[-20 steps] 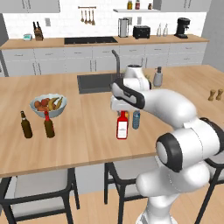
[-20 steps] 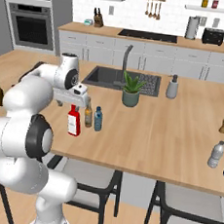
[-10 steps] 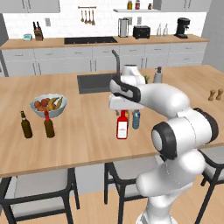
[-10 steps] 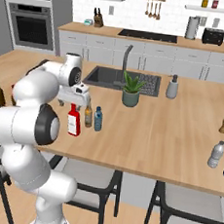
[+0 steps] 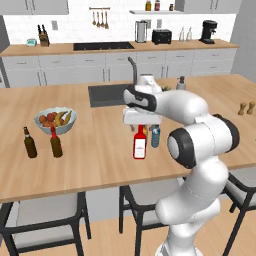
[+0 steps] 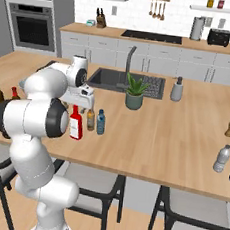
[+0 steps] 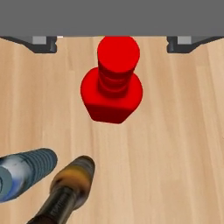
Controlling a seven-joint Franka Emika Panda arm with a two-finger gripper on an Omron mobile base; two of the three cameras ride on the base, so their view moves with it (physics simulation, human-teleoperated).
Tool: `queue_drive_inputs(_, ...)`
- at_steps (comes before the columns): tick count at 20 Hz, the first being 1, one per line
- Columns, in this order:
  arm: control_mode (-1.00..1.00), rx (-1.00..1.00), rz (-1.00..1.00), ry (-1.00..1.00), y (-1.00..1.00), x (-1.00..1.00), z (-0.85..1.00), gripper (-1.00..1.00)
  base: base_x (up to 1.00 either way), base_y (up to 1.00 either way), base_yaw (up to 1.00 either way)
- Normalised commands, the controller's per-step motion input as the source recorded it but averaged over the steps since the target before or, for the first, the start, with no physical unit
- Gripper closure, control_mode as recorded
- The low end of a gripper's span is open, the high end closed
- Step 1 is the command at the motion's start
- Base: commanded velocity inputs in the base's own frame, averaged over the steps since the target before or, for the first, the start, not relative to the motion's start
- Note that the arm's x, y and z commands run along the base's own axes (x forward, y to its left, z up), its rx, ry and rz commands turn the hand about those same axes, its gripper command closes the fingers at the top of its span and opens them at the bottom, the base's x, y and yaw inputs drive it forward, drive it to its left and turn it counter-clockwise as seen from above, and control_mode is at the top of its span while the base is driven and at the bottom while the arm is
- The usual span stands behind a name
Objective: Move the plastic bottles in the middle to the plastics group, and the glass bottles in the middle to the glass group.
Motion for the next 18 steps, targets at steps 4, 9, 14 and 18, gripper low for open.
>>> queue_drive_inputs(4, -1.0, 0.0, 0.0, 0.01, 0.0, 0.26, -0.21, -1.0, 0.0, 0.0, 0.0)
queue_drive_inputs(9, -1.0, 0.0, 0.0, 0.0, 0.0, 0.21, -0.21, -1.0, 0.0, 0.0, 0.0)
queue_drive_inputs(14, -1.0, 0.0, 0.0, 0.0, 0.0, 0.02, -0.05, -1.0, 0.0, 0.0, 0.0)
queue_drive_inputs(18, -1.0, 0.0, 0.0, 0.0, 0.0, -0.05, 0.0, -1.0, 0.0, 0.0, 0.0)
